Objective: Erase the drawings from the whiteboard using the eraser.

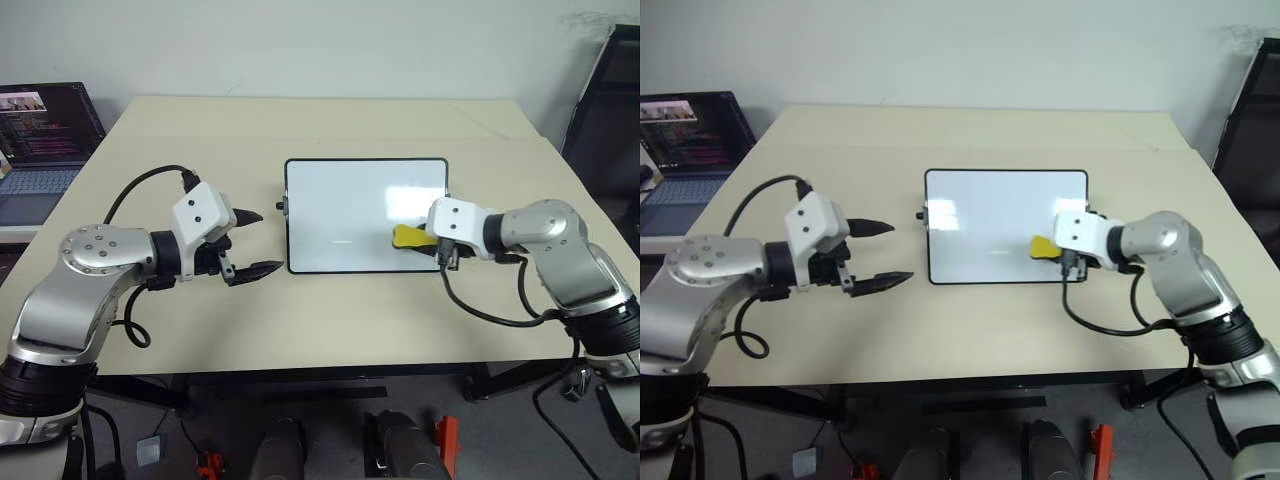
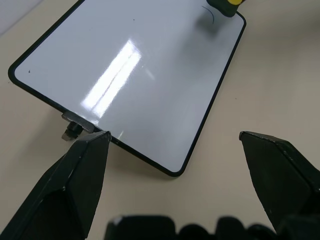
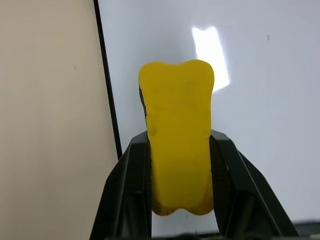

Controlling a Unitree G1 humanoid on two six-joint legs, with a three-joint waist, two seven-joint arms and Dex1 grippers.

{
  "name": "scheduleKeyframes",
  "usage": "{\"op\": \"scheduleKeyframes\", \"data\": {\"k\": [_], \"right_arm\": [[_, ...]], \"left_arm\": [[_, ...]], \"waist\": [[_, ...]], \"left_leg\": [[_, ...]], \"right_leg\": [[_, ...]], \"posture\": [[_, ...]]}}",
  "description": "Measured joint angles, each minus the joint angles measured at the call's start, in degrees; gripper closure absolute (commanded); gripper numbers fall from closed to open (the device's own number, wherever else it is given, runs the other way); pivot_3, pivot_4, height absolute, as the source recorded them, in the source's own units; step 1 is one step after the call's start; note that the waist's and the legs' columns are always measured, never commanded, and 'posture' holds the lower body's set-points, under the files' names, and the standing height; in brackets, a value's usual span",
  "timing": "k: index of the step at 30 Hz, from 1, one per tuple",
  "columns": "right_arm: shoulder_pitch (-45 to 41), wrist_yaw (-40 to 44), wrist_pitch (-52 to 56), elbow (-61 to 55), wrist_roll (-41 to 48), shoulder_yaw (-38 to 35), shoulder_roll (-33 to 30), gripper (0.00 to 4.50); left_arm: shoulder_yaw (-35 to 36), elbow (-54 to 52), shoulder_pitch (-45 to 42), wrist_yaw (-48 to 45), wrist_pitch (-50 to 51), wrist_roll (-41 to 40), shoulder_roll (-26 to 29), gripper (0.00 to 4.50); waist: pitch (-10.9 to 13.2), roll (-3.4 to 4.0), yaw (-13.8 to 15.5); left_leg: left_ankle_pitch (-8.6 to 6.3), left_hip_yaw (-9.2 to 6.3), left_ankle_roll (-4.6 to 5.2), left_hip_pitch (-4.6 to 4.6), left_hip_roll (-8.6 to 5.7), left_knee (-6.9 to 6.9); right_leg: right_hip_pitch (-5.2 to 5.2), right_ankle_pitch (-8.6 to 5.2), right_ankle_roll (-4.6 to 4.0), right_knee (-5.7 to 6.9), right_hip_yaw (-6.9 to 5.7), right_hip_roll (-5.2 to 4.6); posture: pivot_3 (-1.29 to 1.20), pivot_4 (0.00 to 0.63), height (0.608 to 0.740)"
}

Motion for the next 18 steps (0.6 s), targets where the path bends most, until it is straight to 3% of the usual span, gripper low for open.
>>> {"op": "scheduleKeyframes", "data": {"k": [8, 18], "right_arm": [[-1.19, -4.99, -5.0, 9.72, -10.22, 8.5, 4.29, 3.38], [-4.38, -7.82, -13.97, 16.67, -17.59, 10.93, 3.67, 3.38]], "left_arm": [[-0.05, -0.06, 0.02, 0.09, 0.0, 0.0, -0.22, 0.0], [-0.05, -0.17, 0.45, 0.18, 0.07, -0.01, -0.21, 0.0]], "waist": [[0.01, 0.01, 0.0], [0.01, 0.01, -0.11]], "left_leg": [[0.0, 0.02, -0.01, -0.02, -0.03, 0.01], [0.01, 0.01, -0.02, 0.09, -0.04, 0.25]], "right_leg": [[-0.01, 0.0, 0.0, -0.01, 0.01, -0.03], [0.16, -0.05, -0.21, 0.03, 0.04, -0.04]], "posture": [[0.0, 0.15, 0.74], [0.0, 0.15, 0.74]]}}
